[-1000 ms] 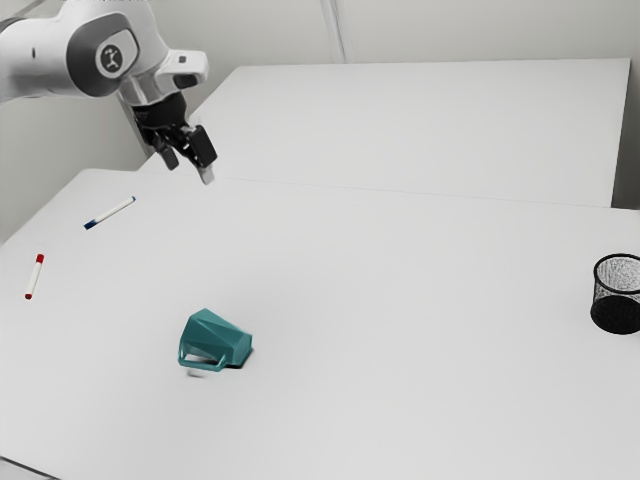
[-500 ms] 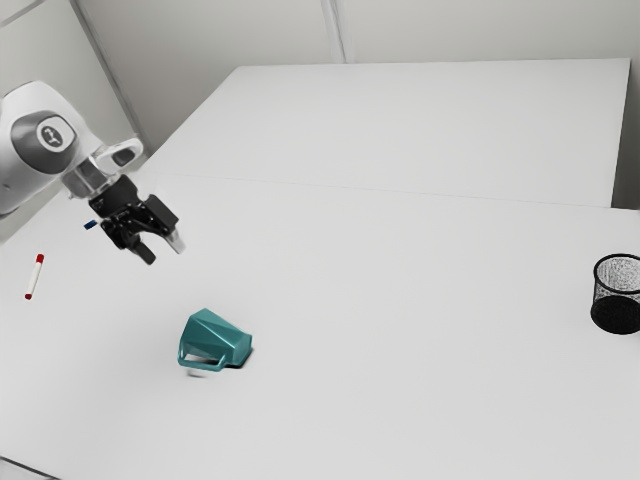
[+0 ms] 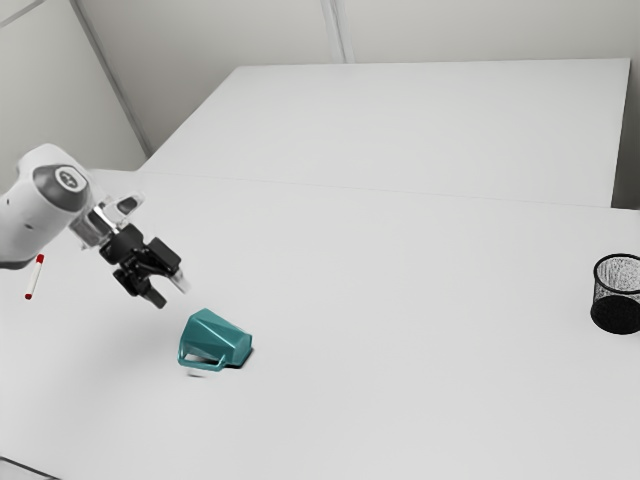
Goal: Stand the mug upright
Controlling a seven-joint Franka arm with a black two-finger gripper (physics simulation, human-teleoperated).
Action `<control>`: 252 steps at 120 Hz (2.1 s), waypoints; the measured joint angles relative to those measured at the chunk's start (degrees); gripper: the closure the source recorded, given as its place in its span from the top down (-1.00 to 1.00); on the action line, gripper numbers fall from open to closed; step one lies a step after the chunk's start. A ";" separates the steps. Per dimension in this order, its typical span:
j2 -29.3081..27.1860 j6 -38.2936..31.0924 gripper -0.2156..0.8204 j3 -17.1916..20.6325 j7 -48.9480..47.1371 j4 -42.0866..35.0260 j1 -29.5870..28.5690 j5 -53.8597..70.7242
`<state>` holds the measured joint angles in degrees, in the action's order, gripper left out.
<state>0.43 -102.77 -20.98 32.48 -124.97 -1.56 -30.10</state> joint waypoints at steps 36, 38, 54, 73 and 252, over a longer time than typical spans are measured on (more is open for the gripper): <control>4.57 0.18 0.58 -0.10 6.01 -0.04 -2.29 -3.02; 4.79 0.20 0.58 -0.10 6.33 -0.02 -2.48 -3.16; 6.09 0.30 0.58 -0.11 8.72 0.05 -3.04 -4.34; 7.83 0.48 0.58 -0.08 11.19 -0.03 -2.95 -5.14; 4.65 0.02 0.46 4.32 20.16 -7.61 -3.86 -11.16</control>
<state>5.08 -102.75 -16.66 52.64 -132.57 -5.42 -41.25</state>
